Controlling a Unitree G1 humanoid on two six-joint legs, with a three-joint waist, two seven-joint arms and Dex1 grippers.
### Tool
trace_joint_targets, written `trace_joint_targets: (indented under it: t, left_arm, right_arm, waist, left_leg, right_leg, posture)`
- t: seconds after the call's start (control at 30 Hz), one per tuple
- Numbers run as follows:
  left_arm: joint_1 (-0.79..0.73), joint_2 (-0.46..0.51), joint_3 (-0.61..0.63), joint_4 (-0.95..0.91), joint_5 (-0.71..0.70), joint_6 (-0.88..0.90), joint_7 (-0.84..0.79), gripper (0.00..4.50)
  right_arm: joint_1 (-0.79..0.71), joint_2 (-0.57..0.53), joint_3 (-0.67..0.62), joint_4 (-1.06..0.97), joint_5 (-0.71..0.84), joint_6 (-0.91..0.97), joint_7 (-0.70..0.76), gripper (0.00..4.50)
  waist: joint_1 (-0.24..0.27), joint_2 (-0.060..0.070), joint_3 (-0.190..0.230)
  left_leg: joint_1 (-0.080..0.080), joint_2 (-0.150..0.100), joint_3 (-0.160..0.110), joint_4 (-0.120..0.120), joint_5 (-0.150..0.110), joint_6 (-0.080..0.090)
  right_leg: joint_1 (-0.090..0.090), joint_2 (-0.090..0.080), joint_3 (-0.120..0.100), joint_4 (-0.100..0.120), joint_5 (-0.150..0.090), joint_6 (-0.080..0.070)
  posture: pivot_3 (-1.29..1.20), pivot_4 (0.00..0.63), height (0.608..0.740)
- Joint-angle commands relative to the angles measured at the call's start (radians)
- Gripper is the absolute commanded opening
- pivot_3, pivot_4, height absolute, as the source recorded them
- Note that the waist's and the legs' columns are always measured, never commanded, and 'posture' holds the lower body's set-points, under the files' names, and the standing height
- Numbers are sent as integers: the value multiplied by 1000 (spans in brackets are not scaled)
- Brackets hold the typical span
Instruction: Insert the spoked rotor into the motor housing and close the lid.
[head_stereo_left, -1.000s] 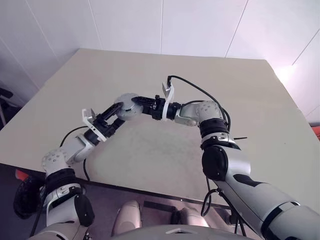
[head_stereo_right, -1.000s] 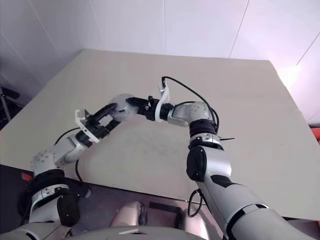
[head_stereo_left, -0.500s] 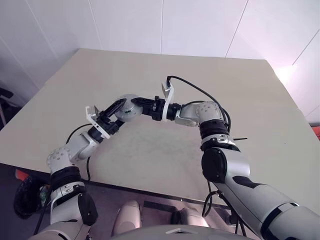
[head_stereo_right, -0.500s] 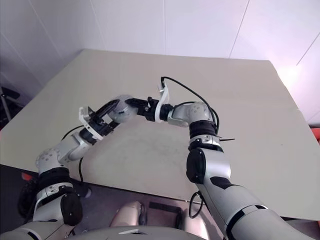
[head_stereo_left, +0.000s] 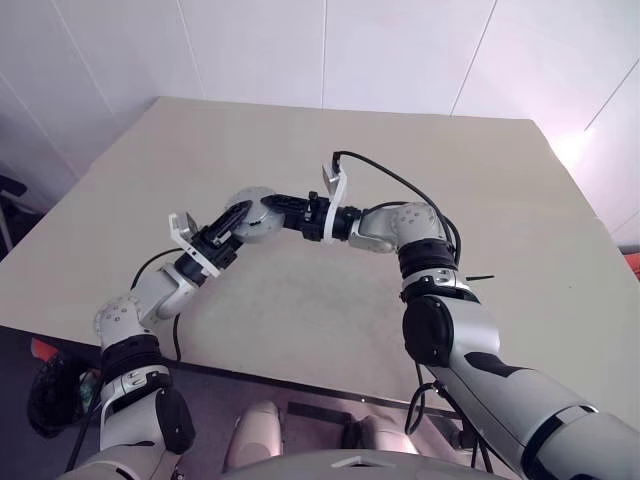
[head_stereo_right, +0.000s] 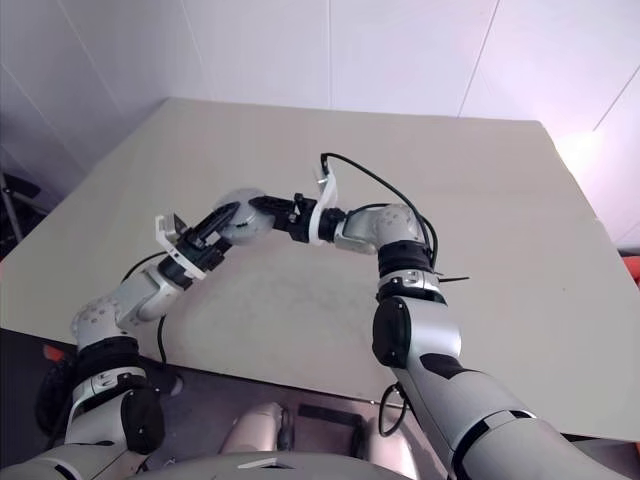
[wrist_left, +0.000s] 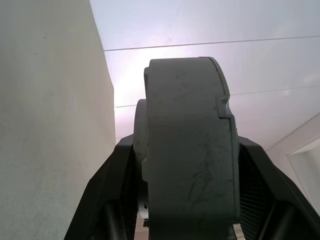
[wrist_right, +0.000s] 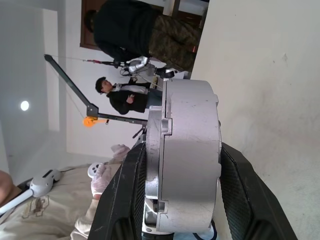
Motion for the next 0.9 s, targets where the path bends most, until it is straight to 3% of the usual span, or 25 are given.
trace_joint_targets:
  t: [0.03, 0.07, 0.3, 0.33, 0.67, 0.9]
  left_arm:
    - [-11, 14, -4, -21, -21, -14, -16, 2092]
    - [-11, 14, -5, -21, -20, -16, -17, 2092]
    - [-6, 13, -9, -30, -26, -33, -11, 2092]
    - [-4, 12, -8, -32, -25, -37, -9, 2092]
    - [57, 78, 10, -134, 157, -267, -33, 2092]
    - [110, 101, 16, -219, 176, -316, -3, 2092]
  right_arm:
    - [-7, -1, 22, -47, -4, -69, 9, 2080]
    - [-7, -3, 22, -35, -8, -83, 6, 2080]
    - [-7, -6, 55, 2, -57, -194, -29, 4360]
    - [-7, -7, 60, 7, -66, -215, -29, 4472]
    - [5, -88, 85, 25, -105, -265, 22, 4472]
    - [14, -156, 77, -13, -86, -245, 84, 4472]
  waist:
    - [0, 0, 0]
    - [0, 0, 0]
    - [-1, 0, 0]
    - [-2, 0, 0]
    - [-8, 0, 0]
    - [-5, -1, 0]
  left_leg:
    - [0, 0, 0, 0, 0, 0]
    - [0, 0, 0, 0, 0, 0]
    - [0, 0, 0, 0, 0, 0]
    - [0, 0, 0, 0, 0, 0]
    - [0, 0, -1, 0, 0, 0]
    - [0, 0, -1, 2, 0, 0]
  right_leg:
    - [0, 0, 0, 0, 0, 0]
    - [0, 0, 0, 0, 0, 0]
    - [0, 0, 0, 0, 0, 0]
    - [0, 0, 0, 0, 0, 0]
    - [0, 0, 0, 0, 0, 0]
    - [0, 0, 0, 0, 0, 0]
  posture:
    - [0, 0, 740]
    - [0, 0, 740]
    - [0, 0, 740]
    - [0, 0, 740]
    - [0, 0, 740]
    - [0, 0, 740]
